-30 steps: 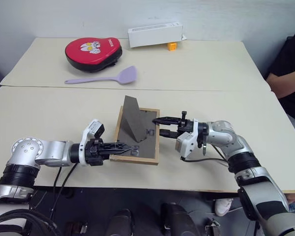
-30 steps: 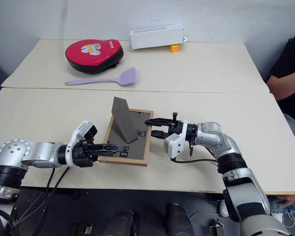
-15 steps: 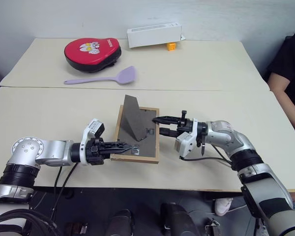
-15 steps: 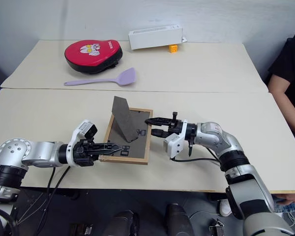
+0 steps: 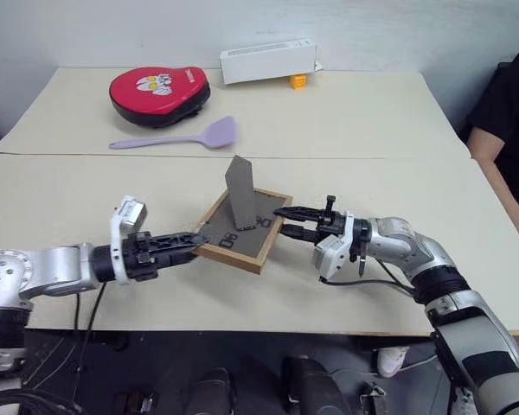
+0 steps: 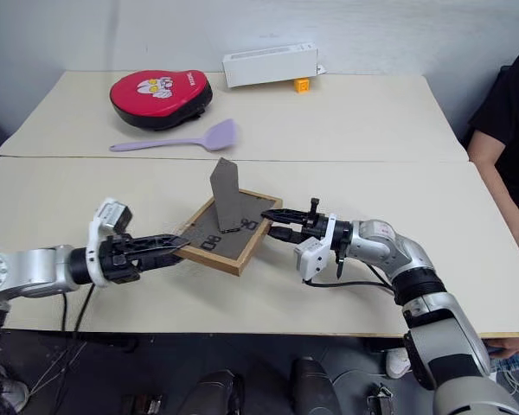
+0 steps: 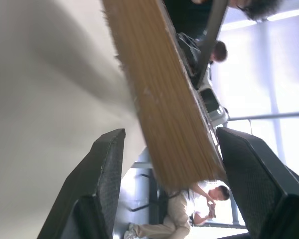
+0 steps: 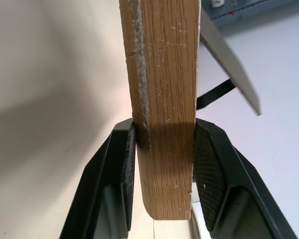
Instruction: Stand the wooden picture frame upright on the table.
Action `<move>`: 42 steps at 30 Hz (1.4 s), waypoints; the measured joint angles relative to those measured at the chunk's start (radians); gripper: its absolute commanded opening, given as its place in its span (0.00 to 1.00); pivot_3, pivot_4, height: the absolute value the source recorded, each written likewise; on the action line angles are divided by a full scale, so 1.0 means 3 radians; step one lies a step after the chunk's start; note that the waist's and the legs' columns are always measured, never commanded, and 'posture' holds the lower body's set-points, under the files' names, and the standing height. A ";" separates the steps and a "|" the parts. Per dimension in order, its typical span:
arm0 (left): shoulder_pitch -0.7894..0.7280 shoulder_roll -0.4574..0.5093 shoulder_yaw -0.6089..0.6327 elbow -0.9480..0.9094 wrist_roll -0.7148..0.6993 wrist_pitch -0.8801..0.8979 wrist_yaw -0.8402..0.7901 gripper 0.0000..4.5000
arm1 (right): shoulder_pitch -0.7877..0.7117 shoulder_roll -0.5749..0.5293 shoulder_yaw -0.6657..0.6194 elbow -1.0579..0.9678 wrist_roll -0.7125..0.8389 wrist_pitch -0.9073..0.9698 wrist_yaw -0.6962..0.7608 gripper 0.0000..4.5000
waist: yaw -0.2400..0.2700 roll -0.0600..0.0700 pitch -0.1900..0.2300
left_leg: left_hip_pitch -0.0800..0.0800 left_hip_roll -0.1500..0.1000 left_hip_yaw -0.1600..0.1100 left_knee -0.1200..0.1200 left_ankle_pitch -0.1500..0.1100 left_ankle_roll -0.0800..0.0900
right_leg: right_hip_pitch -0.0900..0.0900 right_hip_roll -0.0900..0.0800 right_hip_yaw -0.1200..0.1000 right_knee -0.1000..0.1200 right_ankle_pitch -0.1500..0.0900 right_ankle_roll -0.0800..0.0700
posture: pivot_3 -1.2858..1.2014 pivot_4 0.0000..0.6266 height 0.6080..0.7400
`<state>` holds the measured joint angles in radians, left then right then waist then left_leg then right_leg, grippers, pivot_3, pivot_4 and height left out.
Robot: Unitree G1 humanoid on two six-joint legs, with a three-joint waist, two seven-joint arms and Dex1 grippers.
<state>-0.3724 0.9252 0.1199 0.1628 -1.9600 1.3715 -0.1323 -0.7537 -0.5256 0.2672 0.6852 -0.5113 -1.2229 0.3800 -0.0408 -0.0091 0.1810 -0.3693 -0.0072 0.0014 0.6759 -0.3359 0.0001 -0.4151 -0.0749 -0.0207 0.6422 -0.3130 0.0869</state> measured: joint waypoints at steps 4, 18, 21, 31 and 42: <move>0.0175 0.0179 0.0304 -0.0101 0.0431 -0.0132 -0.0251 0.68 | 0.0069 -0.0075 0.0011 -0.0032 0.0073 -0.0007 0.0006 0.27 | 0.0002 0.0001 0.0000 | 0.0000 -0.0001 0.0001 -0.0002 0.0000 0.0000 | 0.0000 0.0000 0.0000 -0.0003 0.0000 -0.0001 | 0.52 0.24 1.00; 0.1045 -0.0037 0.0440 -0.1039 0.3987 -0.3668 -0.2641 1.00 | 0.0855 -0.0146 -0.0366 -0.1488 0.4153 0.3904 0.1139 0.27 | 0.0045 0.0006 0.0002 | 0.0002 0.0003 0.0000 -0.0030 -0.0004 0.0009 | 0.0005 -0.0010 -0.0004 -0.0040 0.0000 -0.0003 | 0.52 0.24 1.00; 0.1073 -0.0272 0.0352 -0.1081 0.4201 -0.3885 -0.2713 1.00 | 0.0810 -0.0020 -0.0595 -0.1383 0.4305 0.4401 0.1050 0.27 | 0.0044 0.0007 0.0002 | -0.0001 0.0003 0.0004 -0.0034 -0.0004 0.0010 | 0.0002 -0.0009 -0.0004 -0.0043 0.0000 -0.0003 | 0.52 0.24 1.00; 0.1006 -0.0470 0.0327 -0.1084 0.4351 -0.3921 -0.2778 1.00 | 0.0834 0.0210 -0.0928 -0.1015 0.4040 0.4738 0.1367 0.26 | 0.0038 0.0007 0.0001 | 0.0004 0.0003 0.0012 -0.0031 -0.0005 0.0012 | 0.0001 -0.0008 0.0002 -0.0021 0.0001 -0.0001 | 0.52 0.24 1.00; 0.1002 -0.0508 0.0329 -0.1156 0.4398 -0.3867 -0.2774 1.00 | 0.0891 0.0285 -0.0991 -0.0999 0.3580 0.4560 0.1488 0.47 | 0.0042 0.0004 -0.0003 | 0.0010 0.0003 0.0011 -0.0029 -0.0005 0.0012 | 0.0006 -0.0008 0.0003 -0.0020 0.0001 -0.0001 | 0.52 0.24 1.00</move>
<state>-0.0718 0.7726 0.2184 -0.1839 -0.6405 0.2114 -0.9647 -0.4864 -0.4400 -0.0301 0.3856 0.5627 0.1450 0.8265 -0.0282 -0.0079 0.1801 -0.3665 -0.0063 0.0045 0.6672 -0.3374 0.0037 -0.4133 -0.0773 -0.0199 0.6363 -0.3128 0.0865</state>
